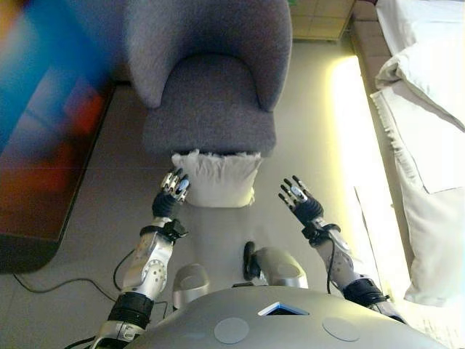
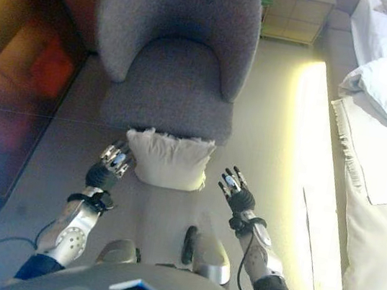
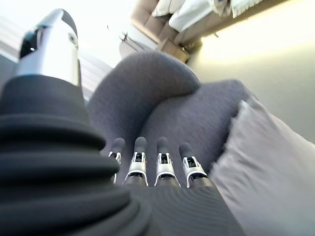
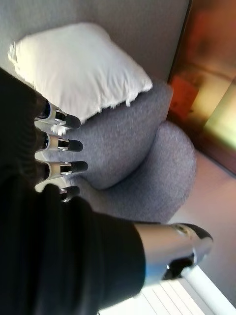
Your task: Pick up the cushion and take it to the sofa
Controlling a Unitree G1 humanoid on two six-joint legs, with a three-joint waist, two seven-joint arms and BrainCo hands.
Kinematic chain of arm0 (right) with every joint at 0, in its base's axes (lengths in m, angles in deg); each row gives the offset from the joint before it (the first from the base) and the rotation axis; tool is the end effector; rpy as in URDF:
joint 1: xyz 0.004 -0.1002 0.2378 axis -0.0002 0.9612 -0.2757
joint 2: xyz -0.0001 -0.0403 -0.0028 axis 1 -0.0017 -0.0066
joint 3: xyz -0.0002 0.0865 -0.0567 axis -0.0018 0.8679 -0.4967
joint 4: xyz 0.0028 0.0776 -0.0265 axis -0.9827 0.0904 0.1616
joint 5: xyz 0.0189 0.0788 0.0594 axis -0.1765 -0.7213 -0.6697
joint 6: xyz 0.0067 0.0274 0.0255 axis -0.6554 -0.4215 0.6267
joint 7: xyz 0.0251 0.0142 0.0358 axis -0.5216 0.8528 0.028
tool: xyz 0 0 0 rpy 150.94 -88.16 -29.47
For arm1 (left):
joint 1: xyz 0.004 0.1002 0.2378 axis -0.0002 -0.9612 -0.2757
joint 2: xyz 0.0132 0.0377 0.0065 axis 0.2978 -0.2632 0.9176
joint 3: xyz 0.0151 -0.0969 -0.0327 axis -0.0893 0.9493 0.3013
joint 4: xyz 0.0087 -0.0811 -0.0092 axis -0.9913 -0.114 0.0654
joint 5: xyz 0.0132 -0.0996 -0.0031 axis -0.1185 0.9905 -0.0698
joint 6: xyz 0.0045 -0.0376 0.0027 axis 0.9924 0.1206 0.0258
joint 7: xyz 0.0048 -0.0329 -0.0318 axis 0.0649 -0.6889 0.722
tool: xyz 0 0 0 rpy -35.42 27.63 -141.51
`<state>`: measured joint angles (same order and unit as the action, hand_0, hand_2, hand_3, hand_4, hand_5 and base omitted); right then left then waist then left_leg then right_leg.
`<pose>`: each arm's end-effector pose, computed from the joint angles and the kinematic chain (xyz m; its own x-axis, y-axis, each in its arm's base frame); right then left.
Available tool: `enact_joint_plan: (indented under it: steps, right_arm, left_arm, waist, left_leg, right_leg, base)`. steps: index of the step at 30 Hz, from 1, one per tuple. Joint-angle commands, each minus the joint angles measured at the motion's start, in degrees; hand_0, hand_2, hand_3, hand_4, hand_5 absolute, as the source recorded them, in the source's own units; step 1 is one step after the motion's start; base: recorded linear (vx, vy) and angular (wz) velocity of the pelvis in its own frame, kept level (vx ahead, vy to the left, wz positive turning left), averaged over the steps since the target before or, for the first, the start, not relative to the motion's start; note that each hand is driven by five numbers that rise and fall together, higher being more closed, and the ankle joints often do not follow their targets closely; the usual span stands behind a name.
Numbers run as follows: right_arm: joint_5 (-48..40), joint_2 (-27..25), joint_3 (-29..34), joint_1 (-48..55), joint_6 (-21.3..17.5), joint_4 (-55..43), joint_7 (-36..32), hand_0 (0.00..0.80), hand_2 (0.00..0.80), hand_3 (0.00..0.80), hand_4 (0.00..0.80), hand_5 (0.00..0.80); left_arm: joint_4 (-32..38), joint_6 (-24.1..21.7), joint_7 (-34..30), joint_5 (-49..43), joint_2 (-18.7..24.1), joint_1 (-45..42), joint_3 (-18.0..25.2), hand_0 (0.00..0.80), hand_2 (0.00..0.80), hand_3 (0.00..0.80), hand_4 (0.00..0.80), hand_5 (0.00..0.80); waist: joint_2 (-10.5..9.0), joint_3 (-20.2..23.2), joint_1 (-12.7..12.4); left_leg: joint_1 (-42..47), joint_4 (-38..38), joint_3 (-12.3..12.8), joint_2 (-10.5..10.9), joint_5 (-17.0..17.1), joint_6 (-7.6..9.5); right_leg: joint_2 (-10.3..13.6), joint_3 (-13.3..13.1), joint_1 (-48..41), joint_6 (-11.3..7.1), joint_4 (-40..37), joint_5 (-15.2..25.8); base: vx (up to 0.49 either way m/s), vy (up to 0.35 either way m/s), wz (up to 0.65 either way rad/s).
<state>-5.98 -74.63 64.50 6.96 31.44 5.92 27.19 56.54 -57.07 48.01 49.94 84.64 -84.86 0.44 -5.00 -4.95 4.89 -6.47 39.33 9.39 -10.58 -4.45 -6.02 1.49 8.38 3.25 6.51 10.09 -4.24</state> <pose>0.1431 -0.1742 -0.0498 0.8703 0.2481 -0.4255 0.0589 0.8053 0.5899 0.1409 0.1884 -0.0229 0.9554 -0.0302 -0.2937 -0.1125 0.8824 -0.4568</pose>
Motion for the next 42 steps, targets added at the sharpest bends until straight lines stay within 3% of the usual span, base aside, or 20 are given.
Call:
enact_joint_plan:
  steps: [1, 4, 6, 9, 12, 16, 18, 20, 21, 23, 24, 27, 29, 31, 32, 34, 39, 42]
  right_arm:
    - [-1.9, -1.0, 1.1, 0.5, -1.6, -4.3, -0.5, 0.000, 0.000, 0.000, 0.000, 0.000]
    - [-2.0, -1.3, 1.4, 2.3, -1.9, -5.9, -0.9, 0.000, 0.000, 0.000, 0.000, 0.000]
    - [-1.8, -1.0, 1.6, 3.2, -2.0, -6.2, -1.0, 0.000, 0.000, 0.000, 0.000, 0.000]
    - [-1.4, -0.7, 2.1, 4.6, -3.0, -6.4, -1.7, 0.000, 0.000, 0.000, 0.000, 0.000]
    - [-0.8, -0.5, 2.1, 5.2, -3.8, -5.9, -2.0, 0.000, 0.000, 0.000, 0.000, 0.000]
    - [0.0, -0.7, 2.0, 5.0, -3.6, -6.5, -2.7, 0.000, 0.000, 0.000, 0.000, 0.000]
    - [0.0, -0.2, 1.8, 4.2, -3.5, -6.0, -1.3, 0.000, 0.000, 0.000, 0.000, 0.000]
    - [-0.6, 0.5, 2.0, 3.3, -2.3, -5.8, -0.2, 0.000, 0.000, 0.000, 0.000, 0.000]
    - [0.0, 0.9, 1.5, 2.8, -2.3, -5.7, -0.7, 0.000, 0.000, 0.000, 0.000, 0.000]
    - [0.5, 1.8, 1.1, 2.2, -3.3, -4.7, -0.5, 0.000, 0.000, 0.000, 0.000, 0.000]
    - [0.1, 2.5, 0.8, 1.5, -3.7, -4.1, 0.3, 0.000, 0.000, 0.000, 0.000, 0.000]
    - [-0.5, 3.9, -0.1, 0.9, -4.6, -3.4, 0.5, 0.000, 0.000, 0.000, 0.000, 0.000]
    - [0.0, 4.3, -0.5, 1.3, -4.8, -3.4, 0.6, 0.000, 0.000, 0.000, 0.000, 0.000]
    - [0.2, 4.6, -0.2, 1.6, -4.6, -3.4, 1.1, 0.000, 0.000, 0.000, 0.000, 0.000]
    - [0.1, 4.3, -0.1, 1.9, -4.3, -3.9, 0.8, 0.000, 0.000, 0.000, 0.000, 0.000]
    - [-0.2, 3.7, -0.1, 2.5, -3.8, -5.2, -0.1, 0.000, 0.000, 0.000, 0.000, 0.000]
    - [-0.7, 2.6, 0.4, 0.7, -2.0, -5.0, 0.0, 0.000, 0.000, 0.000, 0.000, 0.000]
    - [-0.9, 2.4, 0.7, 0.4, -1.4, -4.4, -0.1, 0.000, 0.000, 0.000, 0.000, 0.000]
  left_arm:
    - [5.7, -1.6, 0.8, 1.4, 1.4, 1.0, 1.1, 0.000, 0.000, 0.000, 0.000, 0.000]
    - [6.5, -2.0, 0.3, 1.8, 1.7, 0.6, 1.3, 0.000, 0.000, 0.000, 0.000, 0.000]
    - [6.7, -1.9, -0.4, 1.9, 1.5, 0.0, 1.5, 0.000, 0.000, 0.000, 0.000, 0.000]
    - [6.3, -2.1, -1.5, 1.9, 1.4, -0.2, 1.6, 0.000, 0.000, 0.000, 0.000, 0.000]
    - [5.6, -2.7, -1.9, 3.0, 1.9, 0.5, 1.2, 0.000, 0.000, 0.000, 0.000, 0.000]
    - [5.9, -3.4, -0.9, 3.5, 1.9, 0.6, 1.2, 0.000, 0.000, 0.000, 0.000, 0.000]
    - [5.3, -3.8, 0.5, 2.7, 2.5, 0.7, 1.1, 0.000, 0.000, 0.000, 0.000, 0.000]
    - [4.8, -3.4, 0.3, 2.7, 2.7, 1.0, 1.7, 0.000, 0.000, 0.000, 0.000, 0.000]
    - [5.1, -3.8, -0.8, 1.4, 3.1, 1.0, 2.0, 0.000, 0.000, 0.000, 0.000, 0.000]
    - [4.5, -4.9, -0.8, 0.5, 3.5, 0.5, 1.2, 0.000, 0.000, 0.000, 0.000, 0.000]
    - [3.9, -5.0, -0.7, 0.1, 3.7, 0.5, 1.2, 0.000, 0.000, 0.000, 0.000, 0.000]
    - [3.6, -4.0, -0.4, -0.5, 4.0, 0.7, 2.5, 0.000, 0.000, 0.000, 0.000, 0.000]
    - [4.5, -3.1, -1.1, -0.5, 4.4, 0.7, 3.5, 0.000, 0.000, 0.000, 0.000, 0.000]
    - [5.4, -2.2, -1.8, -0.2, 4.7, 0.4, 4.5, 0.000, 0.000, 0.000, 0.000, 0.000]
    - [5.4, -2.2, -2.0, 0.3, 4.8, 0.0, 5.1, 0.000, 0.000, 0.000, 0.000, 0.000]
    - [5.3, -2.9, -1.9, 0.9, 5.1, -0.7, 5.3, 0.000, 0.000, 0.000, 0.000, 0.000]
    - [5.4, -4.7, -2.6, 1.5, 4.9, -2.6, 4.4, 0.000, 0.000, 0.000, 0.000, 0.000]
    - [5.4, -5.1, -3.3, 1.2, 4.6, -3.9, 4.1, 0.000, 0.000, 0.000, 0.000, 0.000]
  waist:
    - [1.23, -1.6, -1.8]
    - [3.23, -2.6, -3.2]
    - [4.00, -2.8, -3.6]
    - [4.64, -2.3, -2.6]
    - [5.23, -2.1, -2.3]
    - [5.88, -2.0, -3.7]
    - [5.70, -1.8, -4.7]
    - [4.90, -1.5, -5.1]
    - [4.22, -0.7, -5.9]
    - [4.19, -0.2, -6.7]
    - [4.80, -0.1, -7.2]
    - [5.97, -0.3, -7.9]
    - [5.74, -0.4, -8.2]
    - [4.85, -0.9, -8.2]
    - [3.76, -1.4, -7.8]
    - [2.51, -2.5, -6.6]
    - [0.41, -2.9, -4.7]
    - [0.05, -2.5, -4.1]
  left_leg:
    - [-0.1, -16.5, -1.0, -4.0, 11.7, -0.33]
    - [-1.6, -28.5, -4.5, -4.7, 14.2, -2.54]
    - [-1.5, -33.0, -3.5, -5.6, 15.2, -3.23]
    - [-0.5, -34.3, 0.9, -5.6, 13.6, -2.71]
    - [-1.3, -34.7, 2.7, -4.3, 12.0, -2.28]
    - [-2.4, -39.4, 1.9, -2.1, 13.4, -1.68]
    - [-3.7, -37.4, -0.2, -0.5, 12.0, -0.68]
    - [-4.5, -35.3, -0.2, 0.8, 10.7, 0.48]
    - [-4.6, -33.7, 0.6, 2.6, 8.9, 2.71]
    - [-4.0, -33.2, 0.1, 4.6, 7.1, 4.82]
    - [-3.2, -32.7, -0.9, 5.5, 6.1, 5.88]
    - [-0.3, -31.9, -2.0, 7.1, 4.0, 7.15]
    - [0.7, -31.5, -2.1, 8.1, 3.4, 7.28]
    - [1.9, -30.7, -1.8, 9.0, 2.5, 6.76]
    - [2.8, -30.2, -1.3, 9.2, 1.5, 5.93]
    - [4.2, -29.0, -0.6, 8.6, -0.4, 4.62]
    - [7.3, -29.4, -1.1, 8.8, -4.1, 3.34]
    - [8.9, -30.4, -2.3, 8.9, -5.2, 3.44]
  right_leg:
    - [3.3, 0.2, -1.4, -8.81, -2.8, 2.5]
    - [3.5, -2.3, -3.8, -10.94, -2.2, -0.3]
    - [3.7, -2.9, -5.9, -11.65, -2.0, -1.9]
    - [4.3, -1.9, -7.8, -11.99, -1.3, -3.6]
    - [4.9, -1.3, -8.5, -12.37, -0.7, -4.7]
    - [5.9, -1.1, -9.6, -13.42, 0.2, -6.6]
    - [7.1, -1.9, -9.7, -14.39, 2.4, -7.6]
    - [8.6, -2.6, -9.8, -15.69, 4.4, -5.9]
    - [10.6, -2.5, -9.6, -16.84, 9.8, -1.3]
    - [12.5, -2.7, -8.2, -17.14, 17.4, 2.6]
    - [13.2, -3.0, -6.7, -16.67, 24.2, 5.2]
    - [15.0, -2.5, -1.9, -15.15, 33.9, 8.2]
    - [15.9, -0.8, -1.1, -14.58, 32.0, 8.1]
    - [16.6, 1.5, -0.8, -14.61, 23.9, 8.2]
    - [17.6, 3.0, 0.7, -14.96, 15.6, 9.1]
    - [17.6, 3.9, 1.5, -15.81, 6.7, 9.5]
    - [17.0, 2.7, 5.0, -19.00, -5.6, 14.8]
    - [15.7, 0.6, 6.0, -19.68, -8.1, 16.7]
  base:
    - [0.256, 0.238, -0.23]
    - [0.295, 0.207, -0.35]
    - [0.350, 0.146, -0.33]
    - [0.331, 0.135, -0.17]
    - [0.320, 0.156, -0.07]
    - [0.353, 0.220, -0.22]
    - [0.327, 0.199, -0.30]
    - [0.323, 0.204, -0.29]
    - [0.324, 0.236, -0.13]
    - [0.327, 0.274, 0.08]
    - [0.315, 0.286, 0.16]
    - [0.305, 0.251, 0.18]
    - [0.261, 0.096, 0.06]
    - [0.282, -0.075, 0.01]
    - [0.280, -0.180, -0.10]
    - [0.224, -0.203, -0.13]
    - [0.243, -0.120, 0.06]
    - [0.290, -0.122, 0.24]
